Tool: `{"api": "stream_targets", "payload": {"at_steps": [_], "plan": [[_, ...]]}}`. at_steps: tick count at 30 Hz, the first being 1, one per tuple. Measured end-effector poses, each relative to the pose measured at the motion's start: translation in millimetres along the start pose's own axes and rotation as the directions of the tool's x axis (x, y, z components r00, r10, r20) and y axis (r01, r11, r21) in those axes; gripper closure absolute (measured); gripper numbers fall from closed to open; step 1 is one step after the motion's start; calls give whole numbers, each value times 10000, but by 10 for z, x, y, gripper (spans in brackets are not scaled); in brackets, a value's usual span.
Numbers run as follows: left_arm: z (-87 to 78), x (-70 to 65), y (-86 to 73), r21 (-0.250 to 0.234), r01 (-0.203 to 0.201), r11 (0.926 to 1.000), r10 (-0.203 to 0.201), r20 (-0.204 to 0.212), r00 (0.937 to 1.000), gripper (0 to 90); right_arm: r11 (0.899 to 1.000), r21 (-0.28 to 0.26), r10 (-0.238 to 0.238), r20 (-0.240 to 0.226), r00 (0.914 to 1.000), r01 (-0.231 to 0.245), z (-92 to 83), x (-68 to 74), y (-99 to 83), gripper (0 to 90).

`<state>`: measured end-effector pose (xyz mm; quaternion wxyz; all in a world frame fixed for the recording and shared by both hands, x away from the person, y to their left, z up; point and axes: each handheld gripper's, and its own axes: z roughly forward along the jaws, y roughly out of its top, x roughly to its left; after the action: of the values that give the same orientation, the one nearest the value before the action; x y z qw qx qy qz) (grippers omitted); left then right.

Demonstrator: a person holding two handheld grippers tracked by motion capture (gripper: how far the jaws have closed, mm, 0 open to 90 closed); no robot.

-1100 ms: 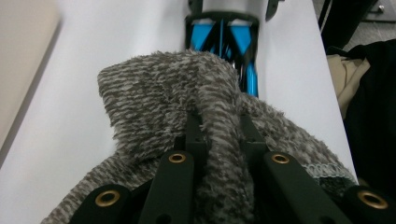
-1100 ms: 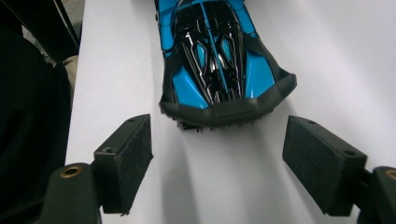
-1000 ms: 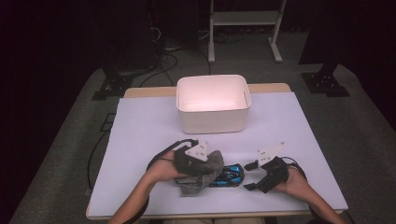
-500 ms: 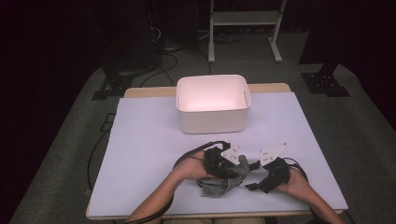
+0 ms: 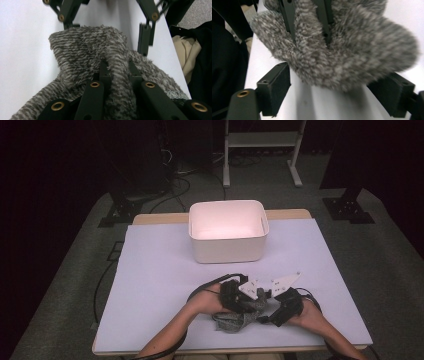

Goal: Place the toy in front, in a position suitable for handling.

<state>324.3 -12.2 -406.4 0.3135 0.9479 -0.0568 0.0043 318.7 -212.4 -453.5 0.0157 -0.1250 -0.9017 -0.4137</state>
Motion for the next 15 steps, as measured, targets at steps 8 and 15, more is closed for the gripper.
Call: {"api": "stream_targets", "payload": {"at_steps": [8,15], "plan": [[4,13,7,23,56,10000,-56,85,9999,795,9988,221,-435,262,9987,429,161,7,33,216],[-45,16,10,116,-35,9999,36,-36,10000,794,9980,139,-626,380,9973,621,167,16,18,236]]}}
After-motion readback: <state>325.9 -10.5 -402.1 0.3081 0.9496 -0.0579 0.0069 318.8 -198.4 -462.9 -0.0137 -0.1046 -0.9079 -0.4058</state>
